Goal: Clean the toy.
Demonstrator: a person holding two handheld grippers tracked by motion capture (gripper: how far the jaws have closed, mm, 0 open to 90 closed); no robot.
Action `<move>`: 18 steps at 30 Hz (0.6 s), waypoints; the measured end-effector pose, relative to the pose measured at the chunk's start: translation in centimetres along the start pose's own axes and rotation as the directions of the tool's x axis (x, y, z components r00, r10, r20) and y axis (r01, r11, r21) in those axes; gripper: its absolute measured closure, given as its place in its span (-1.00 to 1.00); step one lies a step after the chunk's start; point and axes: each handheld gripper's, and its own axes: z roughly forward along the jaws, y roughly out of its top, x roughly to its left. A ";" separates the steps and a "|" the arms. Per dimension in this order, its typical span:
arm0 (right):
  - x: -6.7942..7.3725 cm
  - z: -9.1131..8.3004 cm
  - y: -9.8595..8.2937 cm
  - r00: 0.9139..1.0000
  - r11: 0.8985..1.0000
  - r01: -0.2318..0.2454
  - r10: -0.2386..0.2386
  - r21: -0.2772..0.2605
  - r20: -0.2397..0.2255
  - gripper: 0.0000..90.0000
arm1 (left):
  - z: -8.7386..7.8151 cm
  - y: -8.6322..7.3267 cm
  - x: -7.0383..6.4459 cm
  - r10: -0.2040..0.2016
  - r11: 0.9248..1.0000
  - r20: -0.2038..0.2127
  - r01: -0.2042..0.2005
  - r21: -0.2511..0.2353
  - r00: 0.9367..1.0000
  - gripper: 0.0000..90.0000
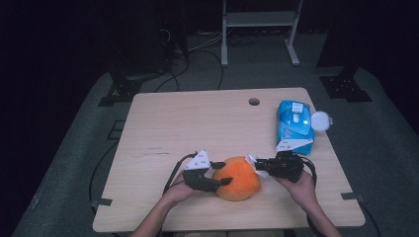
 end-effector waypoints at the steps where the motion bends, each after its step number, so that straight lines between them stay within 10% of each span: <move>1: 0.3 0.0 0.2 1.000 1.000 0.010 -0.010 -0.007 -0.001 0.78 | 0.1 0.1 -0.2 -0.002 1.000 0.002 0.002 -0.002 1.000 -0.12; 7: 2.0 0.3 1.2 0.997 0.997 0.069 -0.070 -0.039 -0.024 0.77 | 0.6 0.7 -1.6 0.076 0.997 0.004 -0.076 0.017 0.997 -0.16; 11: 1.5 0.2 0.8 0.998 0.998 0.060 -0.062 -0.033 -0.034 0.77 | 0.0 1.0 -0.9 0.015 1.000 0.044 -0.014 -0.016 0.999 -0.31; 14: 1.7 0.0 0.6 0.996 0.996 0.088 -0.089 -0.019 -0.015 0.77 | 0.0 1.2 -0.4 -0.054 0.998 -0.002 0.054 -0.013 0.999 -0.65; 18: 1.6 -0.2 0.6 0.996 0.996 0.092 -0.092 -0.018 -0.017 0.77 | 0.8 0.6 -0.3 -0.076 0.997 0.012 0.076 0.021 0.997 -0.51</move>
